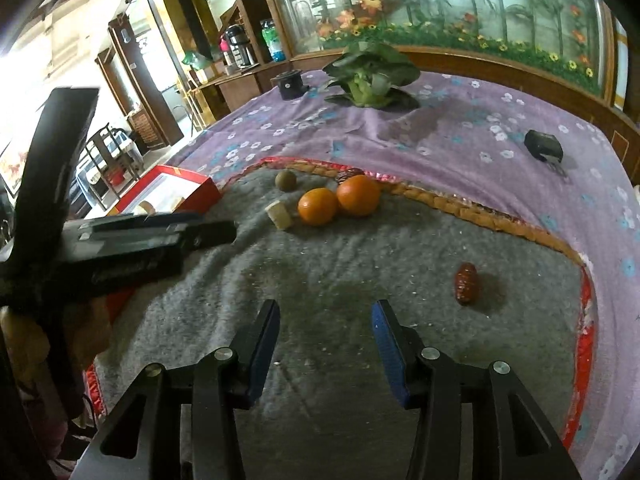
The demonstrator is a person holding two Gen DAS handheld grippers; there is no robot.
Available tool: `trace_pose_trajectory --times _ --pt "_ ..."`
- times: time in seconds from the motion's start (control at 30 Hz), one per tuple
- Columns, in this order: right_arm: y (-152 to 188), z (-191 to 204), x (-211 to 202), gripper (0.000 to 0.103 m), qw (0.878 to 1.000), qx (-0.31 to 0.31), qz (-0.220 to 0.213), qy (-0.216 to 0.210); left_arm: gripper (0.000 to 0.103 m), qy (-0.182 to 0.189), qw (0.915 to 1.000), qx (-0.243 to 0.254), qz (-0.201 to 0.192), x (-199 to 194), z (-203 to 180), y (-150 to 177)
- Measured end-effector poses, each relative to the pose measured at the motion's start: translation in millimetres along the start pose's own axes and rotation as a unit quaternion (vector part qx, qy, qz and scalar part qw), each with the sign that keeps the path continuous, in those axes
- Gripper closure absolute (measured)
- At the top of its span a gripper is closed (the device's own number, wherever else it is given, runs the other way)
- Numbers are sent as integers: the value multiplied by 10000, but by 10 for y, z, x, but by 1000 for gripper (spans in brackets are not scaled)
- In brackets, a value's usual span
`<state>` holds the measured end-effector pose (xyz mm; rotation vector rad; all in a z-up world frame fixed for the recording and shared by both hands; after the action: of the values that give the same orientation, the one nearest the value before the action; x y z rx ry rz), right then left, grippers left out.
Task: Organize fruits
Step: 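Move both grippers back over the felt, then close the left gripper on a beige cube while the right gripper moves to a brown round fruit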
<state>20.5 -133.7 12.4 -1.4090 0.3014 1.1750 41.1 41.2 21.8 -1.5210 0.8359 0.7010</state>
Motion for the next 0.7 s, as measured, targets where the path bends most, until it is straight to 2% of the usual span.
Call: trace_pose_trajectory --times 0.1,0.23,0.3,0.37,0.5,0.63,0.7 --pt "-11 -63 12 56 10000 52 -20 -67 56 -222 9997 -30 -36 130 -40 -136" --pt "-19 -98 44 56 9998 98 12 -168 56 -306 9995 39 91 314 -70 -215" --pt "-20 -92 58 56 9997 75 25 -221 51 -340 9994 53 65 335 -38 -218" --pt "-19 -81 73 56 9996 49 48 -258 45 -382 9992 84 69 291 12 -175" --pt "-22 -80 68 56 9994 33 15 -335 45 -719 9965 328 274 194 187 54" --pt "-26 -75 77 55 9993 47 16 -374 45 -505 9984 185 170 65 239 131" --pt "-18 -67 87 55 9993 18 53 -373 45 -289 9989 319 167 41 141 140"
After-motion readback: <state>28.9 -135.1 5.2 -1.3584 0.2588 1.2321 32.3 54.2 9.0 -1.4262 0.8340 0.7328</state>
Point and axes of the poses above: each gripper's, at about its wrist camera, not at the fingertips, and x roughly the way its jaws point, z to its left, y to its underside, the point moved 3 cm from there along x, roughly the way its jaws point
